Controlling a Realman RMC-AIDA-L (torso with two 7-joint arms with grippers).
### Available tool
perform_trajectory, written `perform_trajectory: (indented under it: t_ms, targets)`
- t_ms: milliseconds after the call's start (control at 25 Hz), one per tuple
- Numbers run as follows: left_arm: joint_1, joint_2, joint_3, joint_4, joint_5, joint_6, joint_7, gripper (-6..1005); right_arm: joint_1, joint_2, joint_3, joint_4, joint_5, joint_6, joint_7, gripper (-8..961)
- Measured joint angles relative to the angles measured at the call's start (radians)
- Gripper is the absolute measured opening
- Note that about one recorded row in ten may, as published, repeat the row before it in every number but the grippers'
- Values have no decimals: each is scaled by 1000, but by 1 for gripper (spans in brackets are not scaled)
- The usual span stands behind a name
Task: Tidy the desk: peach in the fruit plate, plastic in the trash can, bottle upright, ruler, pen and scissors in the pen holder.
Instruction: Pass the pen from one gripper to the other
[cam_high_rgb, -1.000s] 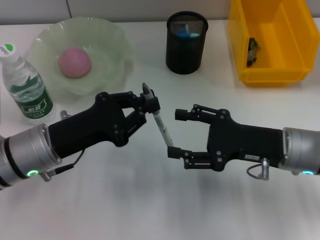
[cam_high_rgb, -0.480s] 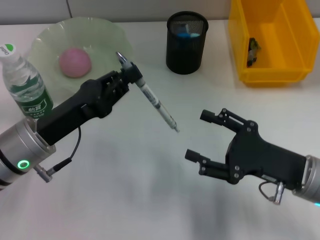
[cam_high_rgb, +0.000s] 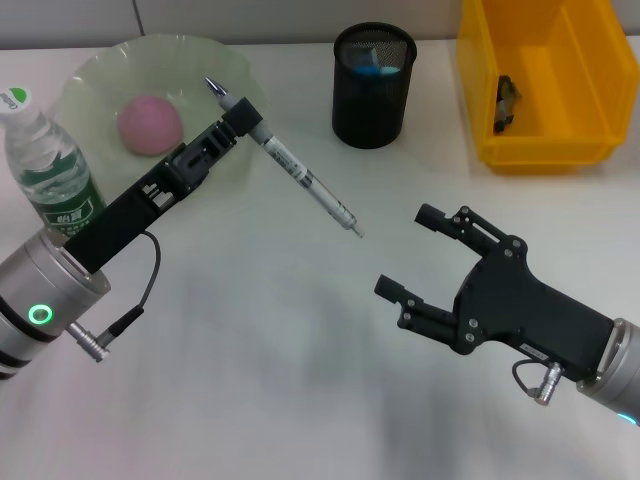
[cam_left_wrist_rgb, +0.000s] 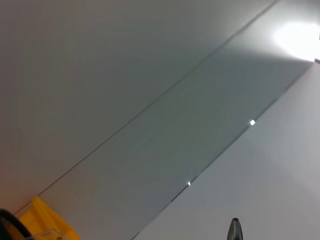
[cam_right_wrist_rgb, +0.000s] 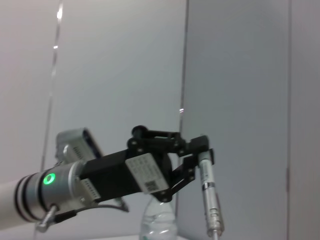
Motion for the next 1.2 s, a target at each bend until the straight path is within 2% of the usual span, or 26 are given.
perform_trajectory:
  t_ms: [480, 560, 600, 640, 760, 800, 840, 1000, 1200]
  targets:
    - [-9, 0, -36, -33, -5, -29, -122, 128, 77, 0, 117, 174, -25, -19, -235, 811]
    - [-12, 0, -42, -35, -6, -32, -136, 128, 79, 0, 172, 184, -76, -19, -264, 810]
    - [-15, 0, -48, -36, -7, -37, -155, 128, 78, 0, 252, 190, -150, -16, -293, 810]
    - [-15, 0, -48, -36, -7, -37, -155, 128, 78, 0, 252, 190, -150, -16, -293, 810]
    - [-20, 0, -56, -44, -9, -44, -187, 128, 76, 0, 367, 214, -262, 8, -361, 810]
    - [-27, 0, -61, -58, -8, -46, -197, 128, 77, 0, 436, 238, -316, 41, -419, 810]
    - [-27, 0, -61, -58, -8, -46, -197, 128, 77, 0, 436, 238, -316, 41, -419, 810]
    - [-32, 0, -75, -81, -8, -49, -201, 129, 74, 0, 579, 274, -422, 93, -497, 809]
    - [-33, 0, -77, -92, -8, -50, -201, 129, 74, 0, 649, 276, -482, 104, -504, 809]
